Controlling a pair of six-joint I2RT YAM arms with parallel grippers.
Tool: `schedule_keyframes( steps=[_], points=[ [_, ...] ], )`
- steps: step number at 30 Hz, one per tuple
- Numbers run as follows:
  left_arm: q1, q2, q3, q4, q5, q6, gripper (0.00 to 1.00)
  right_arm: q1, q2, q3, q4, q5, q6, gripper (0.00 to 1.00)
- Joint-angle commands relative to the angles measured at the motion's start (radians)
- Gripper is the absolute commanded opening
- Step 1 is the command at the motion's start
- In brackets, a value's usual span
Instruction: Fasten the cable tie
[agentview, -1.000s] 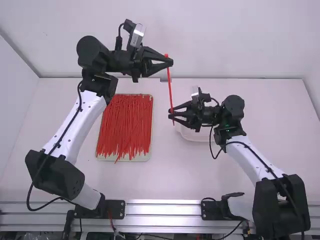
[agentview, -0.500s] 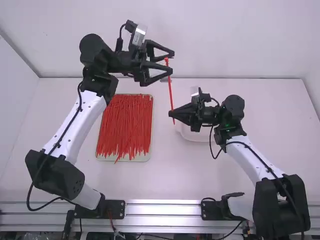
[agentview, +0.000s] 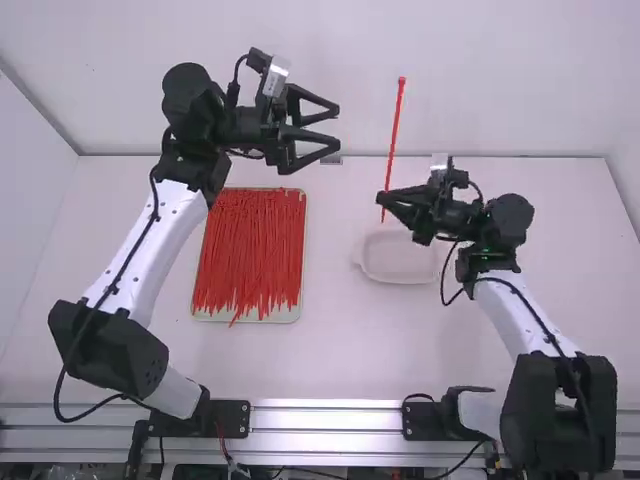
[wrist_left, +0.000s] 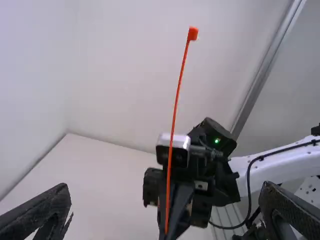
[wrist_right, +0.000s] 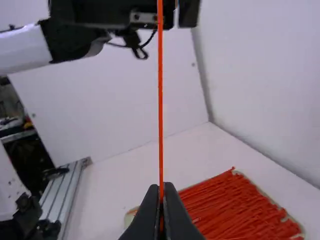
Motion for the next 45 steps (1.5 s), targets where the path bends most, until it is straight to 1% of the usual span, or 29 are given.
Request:
schedule_keyframes(
  steps=[1, 4, 7, 9, 10, 12, 14, 15, 18, 19, 21, 22, 23, 24, 27, 29, 32, 35, 37, 42, 43, 45],
  points=[
    [0.009, 0.002, 0.026, 0.003, -0.004, 0.029, 0.99, -0.034, 0.000, 0.031, 0.021, 0.059, 0.077, 0.00],
    [0.003, 0.002, 0.026, 0.001, -0.026, 0.028, 0.99, -0.068, -0.002, 0.043, 0.029, 0.079, 0.102, 0.00],
    [0.002, 0.002, 0.026, 0.008, -0.026, 0.028, 0.99, -0.092, -0.002, 0.087, -0.032, 0.075, 0.089, 0.00],
    [0.003, 0.002, 0.026, 0.006, -0.025, 0.038, 0.99, -0.096, -0.002, 0.146, -0.147, 0.084, 0.035, 0.00],
    [0.003, 0.002, 0.026, 0.002, -0.025, 0.047, 0.99, -0.091, -0.002, 0.187, -0.238, 0.093, -0.013, 0.00],
    [0.003, 0.002, 0.026, 0.002, -0.026, 0.044, 0.99, -0.079, -0.002, 0.233, -0.354, 0.119, -0.076, 0.00],
    [0.003, 0.002, 0.026, 0.001, -0.052, 0.037, 0.99, -0.056, -0.002, 0.298, -0.543, 0.204, -0.185, 0.00],
    [0.003, 0.002, 0.026, 0.001, -0.054, 0.036, 0.99, -0.053, -0.002, 0.303, -0.557, 0.213, -0.193, 0.00],
    [0.016, 0.002, 0.026, 0.015, -0.078, 0.040, 0.99, -0.004, -0.002, 0.373, -0.790, 0.382, -0.324, 0.00],
    [0.018, 0.002, 0.026, 0.018, -0.078, 0.040, 0.99, -0.001, -0.002, 0.377, -0.801, 0.392, -0.329, 0.00],
    [0.037, 0.002, 0.026, 0.030, -0.106, 0.030, 0.99, 0.045, -0.002, 0.412, -0.932, 0.563, -0.385, 0.00],
    [0.042, 0.002, 0.026, 0.027, -0.123, 0.024, 0.99, 0.056, -0.002, 0.417, -0.951, 0.601, -0.391, 0.00],
    [0.049, 0.002, 0.026, 0.024, -0.153, 0.016, 0.99, 0.080, -0.002, 0.424, -0.983, 0.684, -0.398, 0.00],
    [0.056, 0.002, 0.026, 0.014, -0.178, 0.017, 0.99, 0.109, -0.002, 0.426, -1.000, 0.781, -0.397, 0.00],
    [0.070, 0.002, 0.026, 0.003, -0.214, 0.017, 0.99, 0.159, -0.002, 0.425, -1.021, 0.952, -0.398, 0.00],
    [0.079, 0.002, 0.026, -0.010, -0.235, 0.029, 0.99, 0.206, -0.002, 0.425, -1.025, 1.148, -0.397, 0.00],
    [0.079, 0.002, 0.026, -0.013, -0.235, 0.027, 0.99, 0.259, -0.002, 0.425, -1.024, 1.380, -0.397, 0.00],
    [0.079, 0.002, 0.026, -0.014, -0.237, 0.028, 0.99, 0.311, 0.000, 0.425, -1.023, 1.549, -0.407, 0.00],
    [0.083, 0.002, 0.026, -0.024, -0.262, 0.024, 0.99, 0.351, 0.000, 0.425, -1.025, 1.650, -0.431, 0.00],
    [0.074, 0.002, 0.026, -0.024, -0.260, 0.024, 0.99, 0.413, 0.000, 0.425, -1.036, 1.784, -0.456, 0.00],
    [0.074, 0.002, 0.026, -0.024, -0.260, 0.024, 0.99, 0.438, 0.000, 0.425, -1.047, 1.840, -0.457, 0.00],
    [0.074, 0.002, 0.026, -0.024, -0.260, 0.023, 0.99, 0.472, 0.000, 0.425, -1.070, 1.900, -0.466, 0.00]
  ],
)
